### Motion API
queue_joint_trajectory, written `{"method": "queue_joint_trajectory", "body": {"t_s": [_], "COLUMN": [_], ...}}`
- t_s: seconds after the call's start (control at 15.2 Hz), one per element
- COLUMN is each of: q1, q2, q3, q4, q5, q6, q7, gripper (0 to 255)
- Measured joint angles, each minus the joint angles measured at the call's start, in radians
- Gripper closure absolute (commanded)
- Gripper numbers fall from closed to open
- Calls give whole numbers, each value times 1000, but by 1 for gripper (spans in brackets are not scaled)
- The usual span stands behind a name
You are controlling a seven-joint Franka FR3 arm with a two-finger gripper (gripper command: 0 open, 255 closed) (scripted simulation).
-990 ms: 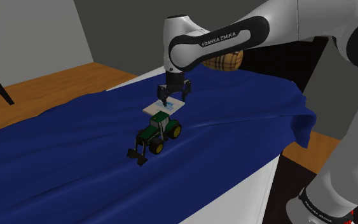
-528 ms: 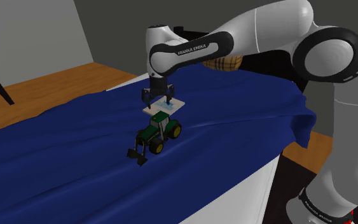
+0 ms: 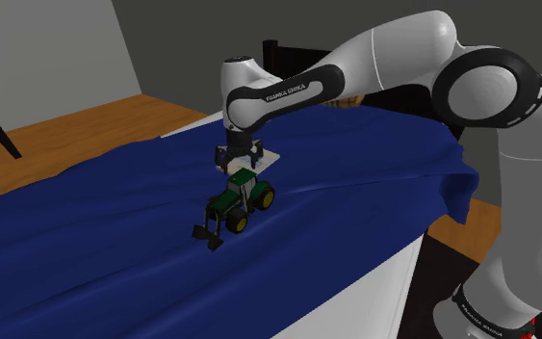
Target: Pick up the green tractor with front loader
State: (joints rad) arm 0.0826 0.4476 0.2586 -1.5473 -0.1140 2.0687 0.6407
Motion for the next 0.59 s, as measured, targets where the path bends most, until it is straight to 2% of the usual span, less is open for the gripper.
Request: {"method": "queue_joint_trajectory", "body": {"t_s": [0.07, 0.59], "q1": [0, 0], "q2": [1, 1], "q3": [0, 0], "q4": [-2, -4], "q5": [0, -1], "q6": [4, 7], "q7": [0, 0], "gripper": [255, 255]}}
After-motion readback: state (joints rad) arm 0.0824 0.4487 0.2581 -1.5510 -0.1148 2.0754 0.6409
